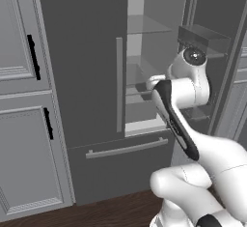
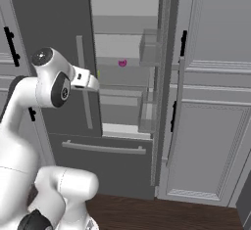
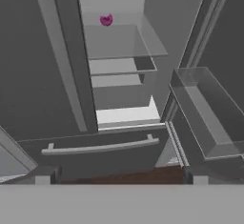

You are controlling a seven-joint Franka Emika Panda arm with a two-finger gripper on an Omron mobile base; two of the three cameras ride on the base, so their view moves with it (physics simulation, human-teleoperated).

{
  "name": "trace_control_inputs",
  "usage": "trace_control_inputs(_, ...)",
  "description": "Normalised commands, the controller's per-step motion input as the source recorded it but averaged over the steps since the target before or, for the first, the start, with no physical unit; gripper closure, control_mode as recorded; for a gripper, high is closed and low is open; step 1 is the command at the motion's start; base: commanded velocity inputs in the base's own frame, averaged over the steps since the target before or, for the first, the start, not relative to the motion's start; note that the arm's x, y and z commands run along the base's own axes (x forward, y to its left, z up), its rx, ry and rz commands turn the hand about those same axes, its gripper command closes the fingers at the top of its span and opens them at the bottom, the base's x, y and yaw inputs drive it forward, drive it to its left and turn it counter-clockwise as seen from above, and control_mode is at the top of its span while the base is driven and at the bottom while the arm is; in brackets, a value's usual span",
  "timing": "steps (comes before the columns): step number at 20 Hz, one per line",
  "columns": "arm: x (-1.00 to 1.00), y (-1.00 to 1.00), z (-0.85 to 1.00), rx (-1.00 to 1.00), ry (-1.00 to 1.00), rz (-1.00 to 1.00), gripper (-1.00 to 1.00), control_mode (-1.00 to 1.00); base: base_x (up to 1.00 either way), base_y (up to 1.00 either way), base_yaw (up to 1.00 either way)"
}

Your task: Grab a lemon wedge from the fridge and one ice cube from the ice bowl, and put them in the glass of lemonade.

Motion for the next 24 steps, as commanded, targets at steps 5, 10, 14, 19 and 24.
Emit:
trace_control_inputs(5,0.94,0.77,0.00,0.08,-0.03,0.00,-1.00,-1.00,0.00,0.00,0.00)
trace_control_inputs(10,0.96,0.56,0.00,0.13,0.00,0.00,-1.00,-1.00,0.00,0.00,0.00)
trace_control_inputs(14,0.25,0.14,0.04,0.06,0.00,0.00,-1.00,-1.00,0.00,0.00,0.00)
trace_control_inputs(19,0.11,0.24,-0.10,0.01,-0.04,0.00,-1.00,-1.00,0.00,0.00,0.00)
trace_control_inputs(24,0.59,0.18,-0.27,0.00,0.00,0.00,-1.00,-1.00,0.00,0.00,0.00)
